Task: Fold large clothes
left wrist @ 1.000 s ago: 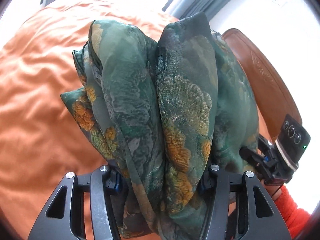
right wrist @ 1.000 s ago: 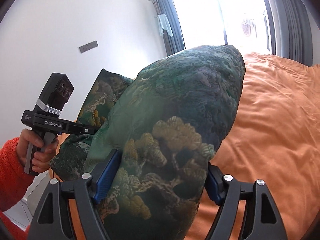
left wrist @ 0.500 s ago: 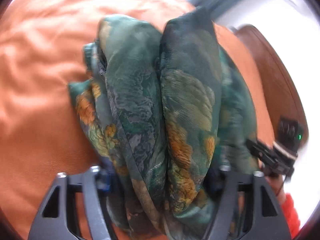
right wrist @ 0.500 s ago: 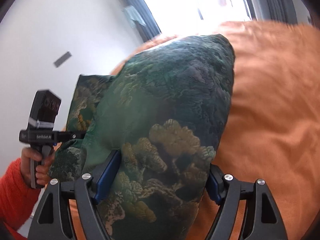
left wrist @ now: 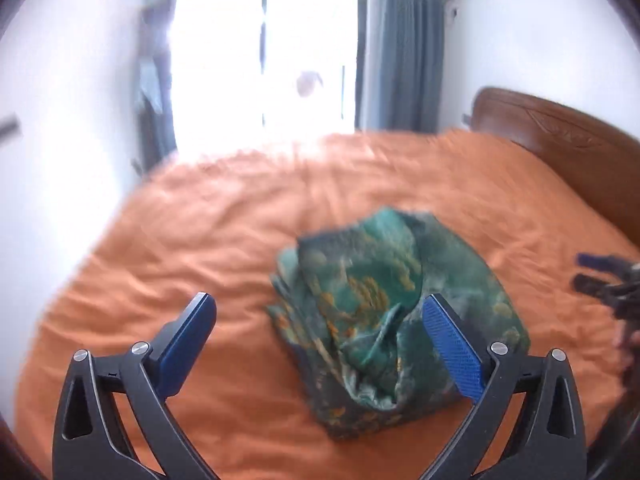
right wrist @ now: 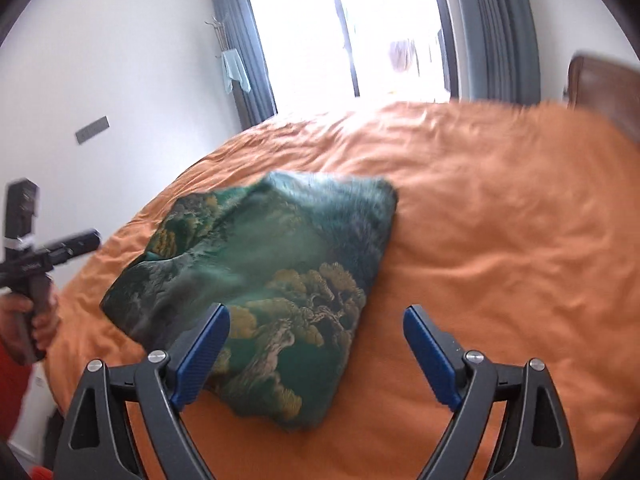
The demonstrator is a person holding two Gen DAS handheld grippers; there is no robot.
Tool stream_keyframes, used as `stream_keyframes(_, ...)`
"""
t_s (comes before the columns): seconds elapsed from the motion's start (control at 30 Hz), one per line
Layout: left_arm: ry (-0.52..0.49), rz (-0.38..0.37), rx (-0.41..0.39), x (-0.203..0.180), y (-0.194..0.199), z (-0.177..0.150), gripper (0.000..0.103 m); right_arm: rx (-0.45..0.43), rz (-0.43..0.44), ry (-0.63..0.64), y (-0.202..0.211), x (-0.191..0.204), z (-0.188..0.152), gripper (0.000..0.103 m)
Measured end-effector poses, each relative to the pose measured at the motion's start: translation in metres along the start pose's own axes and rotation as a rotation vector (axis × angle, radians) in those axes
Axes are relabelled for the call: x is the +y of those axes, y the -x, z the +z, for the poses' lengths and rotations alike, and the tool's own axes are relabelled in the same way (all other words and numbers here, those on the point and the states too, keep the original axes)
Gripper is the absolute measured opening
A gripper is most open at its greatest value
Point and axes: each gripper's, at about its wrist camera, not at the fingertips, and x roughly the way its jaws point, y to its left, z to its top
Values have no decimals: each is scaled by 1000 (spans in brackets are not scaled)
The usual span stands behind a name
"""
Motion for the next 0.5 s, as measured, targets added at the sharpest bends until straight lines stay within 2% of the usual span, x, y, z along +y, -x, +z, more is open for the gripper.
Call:
stream_keyframes(0.07, -51, 89, -131, -7, 47, -4, 103, -68, -69, 50, 35, 12, -1, 90)
stream_keyframes(0.13, -56, 140, -184, -27, 67, -2, 103, -142, -123, 67, 73, 31, -4, 96)
stream_keyframes(0.2, -36, 160, -138, -33, 84, -3, 103, -182, -148, 27, 106, 46, -12, 103)
stream_keyframes(0.33, 36, 132, 27, -56, 106, -28, 103, -188, -144, -73, 144, 51, -36, 103)
stream_keyframes(0.43, 55, 115, 80, -72, 121, -44, 103, -160, -118, -145, 159, 57, -54, 103)
stream_keyframes(0.5, 67, 128, 96, -79, 130, -49, 103, -137, -156, -145, 167, 62, -62, 103)
